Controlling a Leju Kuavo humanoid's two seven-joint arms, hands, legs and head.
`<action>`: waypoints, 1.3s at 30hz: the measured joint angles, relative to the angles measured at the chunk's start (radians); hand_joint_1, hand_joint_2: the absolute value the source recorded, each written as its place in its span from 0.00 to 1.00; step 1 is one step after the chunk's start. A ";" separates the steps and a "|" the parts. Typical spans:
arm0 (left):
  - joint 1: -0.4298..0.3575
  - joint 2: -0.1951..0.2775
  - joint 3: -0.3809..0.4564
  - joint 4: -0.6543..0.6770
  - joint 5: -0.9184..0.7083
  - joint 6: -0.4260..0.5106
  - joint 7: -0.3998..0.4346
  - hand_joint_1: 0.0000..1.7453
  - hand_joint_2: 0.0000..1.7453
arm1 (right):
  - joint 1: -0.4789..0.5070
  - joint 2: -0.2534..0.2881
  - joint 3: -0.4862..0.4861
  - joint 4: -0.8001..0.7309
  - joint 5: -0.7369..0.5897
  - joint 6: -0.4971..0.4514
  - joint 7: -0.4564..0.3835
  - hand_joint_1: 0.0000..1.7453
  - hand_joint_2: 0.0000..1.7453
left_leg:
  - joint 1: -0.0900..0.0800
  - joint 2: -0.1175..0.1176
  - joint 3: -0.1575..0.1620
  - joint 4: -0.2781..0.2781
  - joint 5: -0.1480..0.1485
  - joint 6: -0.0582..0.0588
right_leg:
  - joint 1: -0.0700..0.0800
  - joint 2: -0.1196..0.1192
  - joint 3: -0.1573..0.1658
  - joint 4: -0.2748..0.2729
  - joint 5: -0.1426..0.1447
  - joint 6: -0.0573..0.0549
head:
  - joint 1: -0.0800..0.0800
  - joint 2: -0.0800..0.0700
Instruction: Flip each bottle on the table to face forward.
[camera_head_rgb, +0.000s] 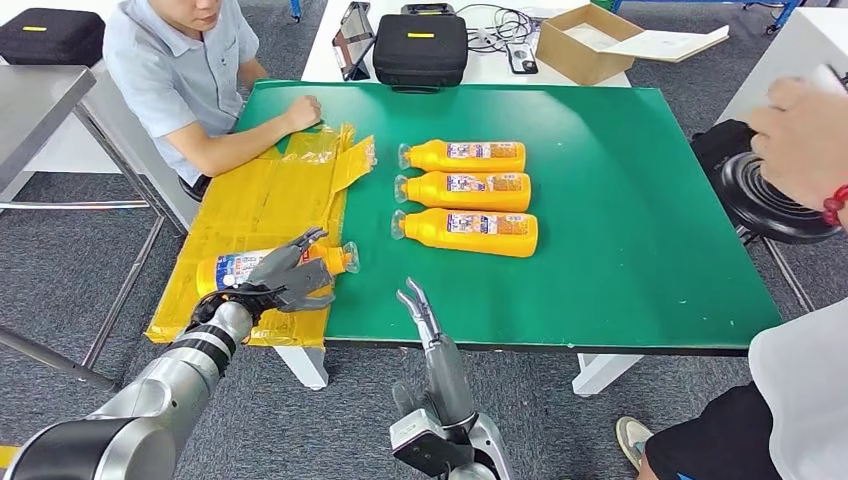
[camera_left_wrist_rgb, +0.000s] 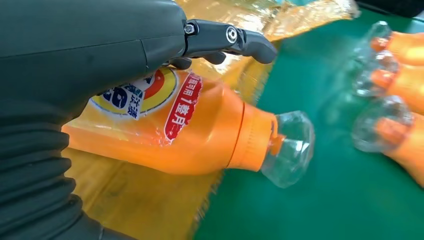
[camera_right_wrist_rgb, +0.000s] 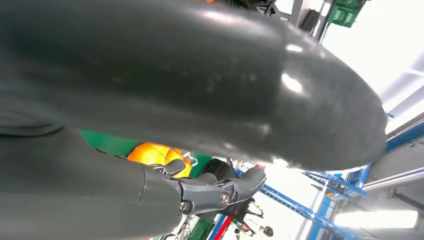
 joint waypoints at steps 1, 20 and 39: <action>0.004 -0.001 -0.005 -0.006 0.013 -0.001 -0.009 0.00 0.50 | 0.001 0.001 -0.002 0.000 0.000 -0.001 0.000 0.00 0.00 | 0.000 0.000 0.000 0.000 0.000 0.000 | 0.000 0.000 0.000 0.000 0.000 0.000 | 0.000 0.000; 0.336 -0.135 -0.109 -0.603 0.906 0.238 -0.168 0.00 1.00 | 0.019 -0.018 -0.004 0.000 0.032 -0.116 0.000 0.00 0.50 | -0.001 0.003 -0.011 0.001 -0.001 0.000 | 0.000 0.003 -0.012 0.000 0.000 0.000 | 0.000 0.000; 0.701 -0.149 -0.197 -1.199 1.183 0.430 -0.221 0.00 1.00 | 0.017 -0.075 -0.374 0.078 0.737 -0.170 0.248 0.00 1.00 | -0.002 0.002 -0.013 0.000 -0.001 0.001 | -0.002 0.003 -0.013 -0.001 0.000 0.001 | 0.000 0.000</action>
